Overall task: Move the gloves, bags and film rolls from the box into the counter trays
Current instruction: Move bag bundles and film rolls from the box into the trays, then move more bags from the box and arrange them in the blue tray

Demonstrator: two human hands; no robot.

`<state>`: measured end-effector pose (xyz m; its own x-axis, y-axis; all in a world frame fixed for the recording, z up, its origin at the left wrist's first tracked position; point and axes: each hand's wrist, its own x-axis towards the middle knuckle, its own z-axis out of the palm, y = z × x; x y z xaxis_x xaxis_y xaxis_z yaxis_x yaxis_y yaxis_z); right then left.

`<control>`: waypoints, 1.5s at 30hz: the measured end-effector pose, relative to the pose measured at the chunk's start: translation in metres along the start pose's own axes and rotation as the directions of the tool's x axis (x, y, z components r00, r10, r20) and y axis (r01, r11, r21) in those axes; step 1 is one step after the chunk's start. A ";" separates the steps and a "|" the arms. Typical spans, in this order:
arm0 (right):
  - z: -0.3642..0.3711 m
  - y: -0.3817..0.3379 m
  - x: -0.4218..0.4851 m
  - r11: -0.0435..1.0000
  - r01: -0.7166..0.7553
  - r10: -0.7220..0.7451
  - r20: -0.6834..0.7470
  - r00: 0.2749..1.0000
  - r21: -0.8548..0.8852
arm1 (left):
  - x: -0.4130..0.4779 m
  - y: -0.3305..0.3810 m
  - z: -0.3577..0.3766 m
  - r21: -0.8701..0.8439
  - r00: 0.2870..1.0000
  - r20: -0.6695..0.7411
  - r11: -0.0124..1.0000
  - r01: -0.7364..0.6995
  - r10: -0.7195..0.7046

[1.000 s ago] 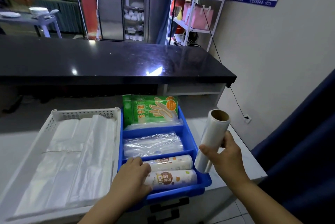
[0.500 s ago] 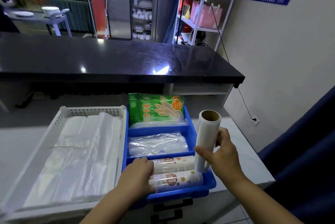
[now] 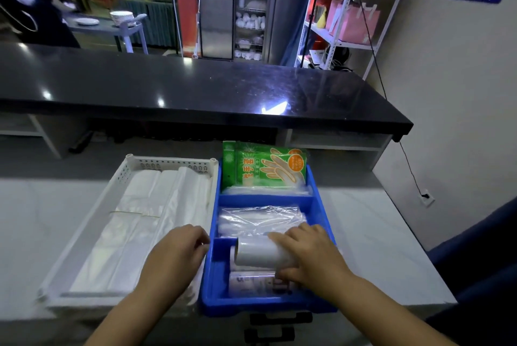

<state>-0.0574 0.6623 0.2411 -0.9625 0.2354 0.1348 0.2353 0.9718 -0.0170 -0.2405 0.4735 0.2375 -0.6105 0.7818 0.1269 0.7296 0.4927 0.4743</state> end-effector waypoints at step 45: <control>-0.005 -0.115 0.077 0.834 0.469 -0.492 0.007 0.870 0.292 | -0.164 -0.030 -0.025 0.044 0.881 -0.334 0.928 0.369 -0.335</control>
<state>-0.1579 0.5682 0.2585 -0.9545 -0.2733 0.1191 -0.2948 0.9249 -0.2402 -0.1698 0.3205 0.2238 -0.8851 0.3964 0.2441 0.4654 0.7628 0.4489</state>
